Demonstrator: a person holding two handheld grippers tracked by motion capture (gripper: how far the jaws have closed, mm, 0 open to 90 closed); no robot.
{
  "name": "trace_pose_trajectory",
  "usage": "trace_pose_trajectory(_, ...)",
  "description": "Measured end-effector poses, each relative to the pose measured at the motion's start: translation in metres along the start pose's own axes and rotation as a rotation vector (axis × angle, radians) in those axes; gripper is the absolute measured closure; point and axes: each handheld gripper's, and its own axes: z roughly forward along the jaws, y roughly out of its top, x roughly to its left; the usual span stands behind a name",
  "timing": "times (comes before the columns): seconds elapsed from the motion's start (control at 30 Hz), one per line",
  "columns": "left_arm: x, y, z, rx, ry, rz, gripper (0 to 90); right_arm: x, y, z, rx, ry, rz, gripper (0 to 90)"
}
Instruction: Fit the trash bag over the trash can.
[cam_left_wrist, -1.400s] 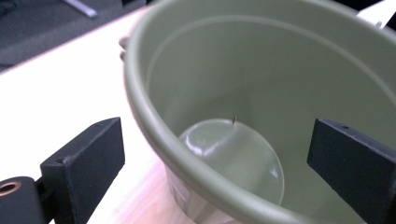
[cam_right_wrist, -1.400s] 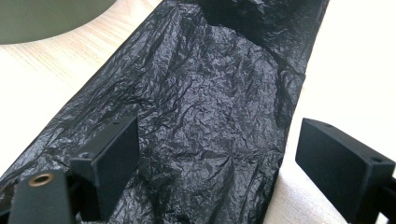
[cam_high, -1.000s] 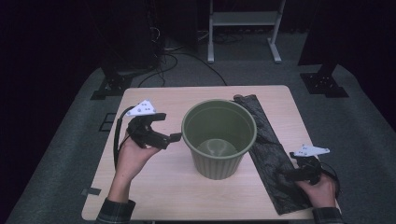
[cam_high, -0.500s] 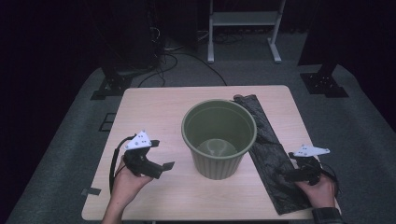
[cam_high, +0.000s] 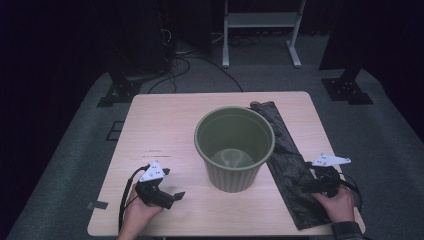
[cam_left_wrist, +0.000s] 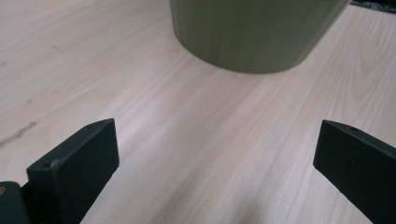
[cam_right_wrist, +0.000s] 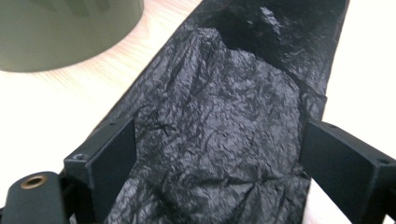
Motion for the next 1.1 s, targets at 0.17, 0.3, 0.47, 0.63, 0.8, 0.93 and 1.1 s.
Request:
trace_pose_trajectory(0.17,0.003,-0.011,0.013,0.054,0.011,0.021,0.0,0.002,0.005,0.007,-0.016,-0.016,0.023,9.8)
trace_pose_trajectory(0.3,0.007,-0.014,0.019,0.071,0.016,0.021,0.0,0.003,0.01,0.016,-0.007,-0.03,0.049,9.6)
trace_pose_trajectory(0.47,0.006,-0.014,0.022,0.097,0.017,0.032,0.0,0.007,0.015,0.026,0.002,-0.049,0.065,9.6)
trace_pose_trajectory(0.63,0.005,-0.013,0.026,0.129,0.02,0.044,0.0,0.007,0.014,0.034,0.047,-0.066,0.063,9.6)
trace_pose_trajectory(0.8,0.005,-0.013,0.026,0.129,0.02,0.043,0.0,0.009,0.012,0.037,0.063,-0.063,0.036,9.6)
trace_pose_trajectory(0.93,0.005,-0.013,0.026,0.13,0.02,0.043,0.0,0.01,0.011,0.036,0.057,-0.052,0.021,13.3)
trace_pose_trajectory(1.1,0.005,-0.013,0.026,0.13,0.02,0.043,0.0,0.016,0.009,0.031,0.025,-0.006,-0.016,44.0)
